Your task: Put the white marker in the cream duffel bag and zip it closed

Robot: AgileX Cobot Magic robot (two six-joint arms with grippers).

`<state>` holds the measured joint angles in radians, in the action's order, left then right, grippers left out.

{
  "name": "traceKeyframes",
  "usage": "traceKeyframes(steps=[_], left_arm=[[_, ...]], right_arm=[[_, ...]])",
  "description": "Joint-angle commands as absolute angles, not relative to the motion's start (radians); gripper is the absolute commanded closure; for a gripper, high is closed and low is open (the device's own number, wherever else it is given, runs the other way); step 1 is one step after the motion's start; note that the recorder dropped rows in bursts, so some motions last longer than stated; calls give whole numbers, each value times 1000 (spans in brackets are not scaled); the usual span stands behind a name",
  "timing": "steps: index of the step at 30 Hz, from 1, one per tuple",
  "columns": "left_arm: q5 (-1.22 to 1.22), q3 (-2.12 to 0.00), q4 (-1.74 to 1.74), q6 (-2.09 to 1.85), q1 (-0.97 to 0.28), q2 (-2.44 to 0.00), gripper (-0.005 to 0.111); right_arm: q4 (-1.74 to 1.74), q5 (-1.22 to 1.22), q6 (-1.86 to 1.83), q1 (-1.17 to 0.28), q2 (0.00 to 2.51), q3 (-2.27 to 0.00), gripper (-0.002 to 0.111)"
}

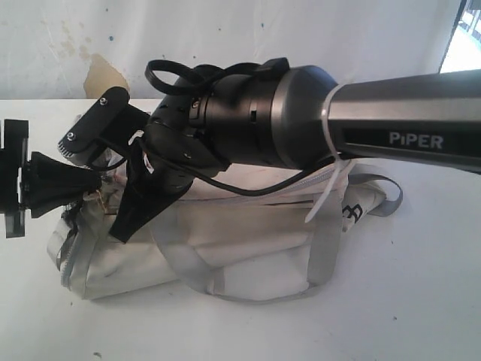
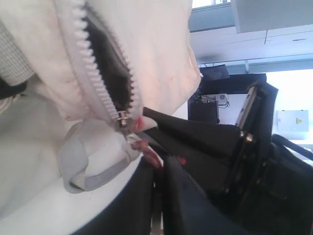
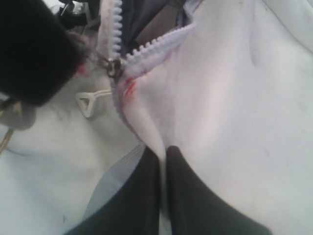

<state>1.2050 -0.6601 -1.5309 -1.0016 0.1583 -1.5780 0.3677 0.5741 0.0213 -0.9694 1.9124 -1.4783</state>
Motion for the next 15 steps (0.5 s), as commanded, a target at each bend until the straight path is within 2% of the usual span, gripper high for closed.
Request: traceKeyframes(steps=[1,8,15], left_arm=[[1221,-666,-1580,-959,158,-1537,107],[1221,-666,-1687,-888,162,-1535,107],[1221,-666,-1715,-842,225,-1535,107]], right_arm=[[368,568,29,-967,1898,-1476,108],[368,600,29,-967,1898,-1476,108],[368,604,29,-967,1898,-1476,108]])
